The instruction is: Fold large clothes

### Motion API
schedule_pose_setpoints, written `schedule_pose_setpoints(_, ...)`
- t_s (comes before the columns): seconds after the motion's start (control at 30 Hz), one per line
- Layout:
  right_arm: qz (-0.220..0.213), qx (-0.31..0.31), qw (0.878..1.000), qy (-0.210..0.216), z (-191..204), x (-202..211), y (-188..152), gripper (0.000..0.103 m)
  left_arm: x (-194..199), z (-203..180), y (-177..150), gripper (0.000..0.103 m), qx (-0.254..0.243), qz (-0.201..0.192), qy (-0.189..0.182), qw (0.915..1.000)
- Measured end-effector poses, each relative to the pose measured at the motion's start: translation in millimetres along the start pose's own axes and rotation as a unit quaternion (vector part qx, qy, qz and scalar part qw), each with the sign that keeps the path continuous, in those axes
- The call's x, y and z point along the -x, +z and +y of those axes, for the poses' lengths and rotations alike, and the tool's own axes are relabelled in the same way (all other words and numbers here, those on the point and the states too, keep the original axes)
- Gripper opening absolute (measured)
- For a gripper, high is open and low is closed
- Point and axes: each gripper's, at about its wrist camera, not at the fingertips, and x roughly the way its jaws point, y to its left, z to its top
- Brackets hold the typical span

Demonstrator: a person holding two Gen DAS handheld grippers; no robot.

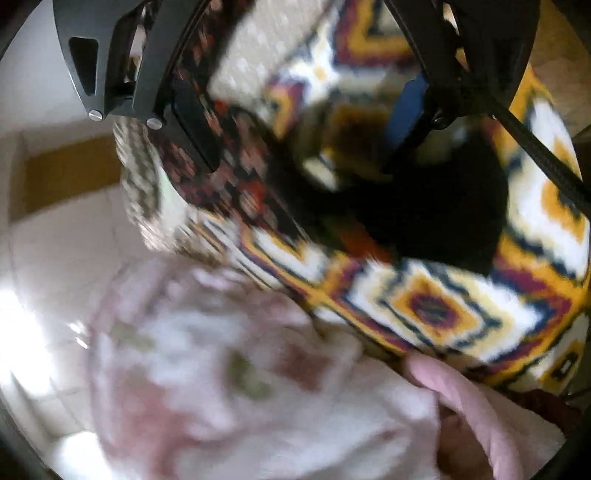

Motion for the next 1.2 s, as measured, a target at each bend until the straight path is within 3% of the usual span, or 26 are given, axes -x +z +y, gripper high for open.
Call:
schedule_pose_setpoints(0.07, 0.000, 0.000, 1.000, 0.000, 0, 0, 0, 0.092, -8, 3, 13, 0.082, 0.007, -0.018, 0.018, 0.9997)
schedule_pose_setpoints(0.13, -0.001, -0.001, 1.000, 0.000, 0, 0, 0, 0.092, -8, 0, 22, 0.060, -0.005, -0.030, 0.034, 0.9990)
schedule_pose_setpoints(0.2, -0.001, -0.001, 1.000, 0.000, 0, 0, 0, 0.092, -4, -17, 27, 0.013, -0.049, -0.026, 0.043, 0.9976)
schedule_pose_setpoints(0.3, -0.001, -0.001, 1.000, -0.001, 0, 0, 0, 0.092, 14, -52, 26, 0.010, -0.115, -0.040, 0.045, 0.9916)
schedule_pose_setpoints(0.4, -0.002, -0.002, 1.000, -0.001, 0, 0, 0, 0.092, 33, -96, 14, 0.010, -0.165, -0.055, 0.031, 0.9842)
schedule_pose_setpoints(0.53, -0.009, -0.031, 0.999, 0.027, -11, 14, 5, 0.087, 41, -176, -27, 0.010, -0.230, -0.028, -0.037, 0.9720)
schedule_pose_setpoints(0.6, -0.041, -0.074, 0.995, 0.047, -29, 39, 7, 0.087, 36, -214, -54, 0.010, -0.262, -0.011, -0.065, 0.9628)
schedule_pose_setpoints(0.7, -0.095, -0.126, 0.987, 0.043, -67, 84, 6, 0.088, 11, -286, -122, 0.010, -0.320, 0.041, -0.114, 0.9398)
schedule_pose_setpoints(0.87, -0.122, -0.183, 0.976, -0.003, -128, 122, -18, 0.088, -48, -372, -248, 0.012, -0.391, 0.139, -0.163, 0.8952)
schedule_pose_setpoints(0.93, -0.116, -0.205, 0.972, -0.018, -151, 125, -34, 0.088, -77, -392, -297, 0.023, -0.408, 0.188, -0.166, 0.8778)
schedule_pose_setpoints(1.07, -0.089, -0.241, 0.966, -0.030, -184, 122, -60, 0.088, -100, -394, -346, 0.055, -0.422, 0.232, -0.164, 0.8611)
schedule_pose_setpoints(1.2, -0.086, -0.254, 0.963, -0.029, -203, 125, -69, 0.088, -80, -376, -359, 0.062, -0.441, 0.242, -0.166, 0.8485)
